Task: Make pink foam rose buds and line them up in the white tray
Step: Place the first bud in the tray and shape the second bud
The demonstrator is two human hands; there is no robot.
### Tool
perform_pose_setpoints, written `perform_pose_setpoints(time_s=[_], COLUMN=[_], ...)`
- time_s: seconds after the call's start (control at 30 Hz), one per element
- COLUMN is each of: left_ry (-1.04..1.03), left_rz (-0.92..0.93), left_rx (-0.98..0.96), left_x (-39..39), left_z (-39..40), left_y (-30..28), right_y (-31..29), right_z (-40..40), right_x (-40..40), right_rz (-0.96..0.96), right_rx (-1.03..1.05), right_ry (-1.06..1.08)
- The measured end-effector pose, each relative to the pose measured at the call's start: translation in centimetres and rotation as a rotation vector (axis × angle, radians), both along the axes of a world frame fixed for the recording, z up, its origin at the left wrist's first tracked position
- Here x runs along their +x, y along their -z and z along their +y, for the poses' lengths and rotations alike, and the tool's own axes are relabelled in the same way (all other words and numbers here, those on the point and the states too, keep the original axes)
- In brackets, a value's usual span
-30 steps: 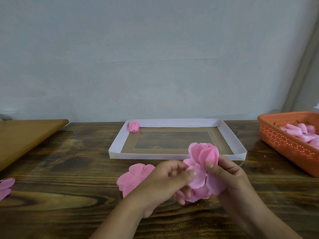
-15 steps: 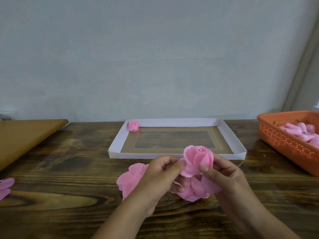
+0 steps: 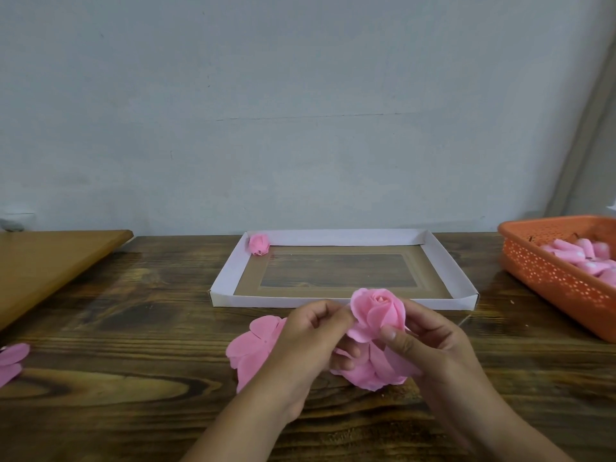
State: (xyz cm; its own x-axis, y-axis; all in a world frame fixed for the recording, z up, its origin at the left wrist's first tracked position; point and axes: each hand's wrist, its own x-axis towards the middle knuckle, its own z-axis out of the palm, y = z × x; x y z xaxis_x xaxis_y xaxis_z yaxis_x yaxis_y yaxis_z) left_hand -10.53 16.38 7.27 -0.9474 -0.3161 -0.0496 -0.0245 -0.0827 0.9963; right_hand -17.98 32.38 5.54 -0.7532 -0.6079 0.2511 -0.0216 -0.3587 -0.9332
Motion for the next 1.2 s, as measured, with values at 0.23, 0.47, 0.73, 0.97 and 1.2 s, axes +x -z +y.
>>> perform_pose_setpoints(time_s=[0.23, 0.47, 0.73, 0.97, 1.2], left_ry=[0.054, 0.052, 0.037, 0.057, 0.055], left_rz=[0.071, 0.171, 0.227, 0.232, 0.256], left_rx=[-0.030, -0.028, -0.068, -0.078, -0.045], left_x=[0.3, 0.1, -0.1, 0.1, 0.0], left_z=[0.1, -0.1, -0.1, -0.2, -0.3], left_y=[-0.2, 0.2, 0.3, 0.3, 0.5], right_y=[-0.2, -0.4, -0.9, -1.4, -1.5], right_z=[-0.1, 0.0, 0.2, 0.2, 0.1], right_x=[0.2, 0.1, 0.5, 0.7, 0.8], right_rz=[-0.021, -0.119, -0.200, -0.206, -0.255], right_rx=[0.009, -0.070, -0.097, -0.112, -0.131], right_ry=[0.006, -0.092, -0.183, -0.187, -0.168])
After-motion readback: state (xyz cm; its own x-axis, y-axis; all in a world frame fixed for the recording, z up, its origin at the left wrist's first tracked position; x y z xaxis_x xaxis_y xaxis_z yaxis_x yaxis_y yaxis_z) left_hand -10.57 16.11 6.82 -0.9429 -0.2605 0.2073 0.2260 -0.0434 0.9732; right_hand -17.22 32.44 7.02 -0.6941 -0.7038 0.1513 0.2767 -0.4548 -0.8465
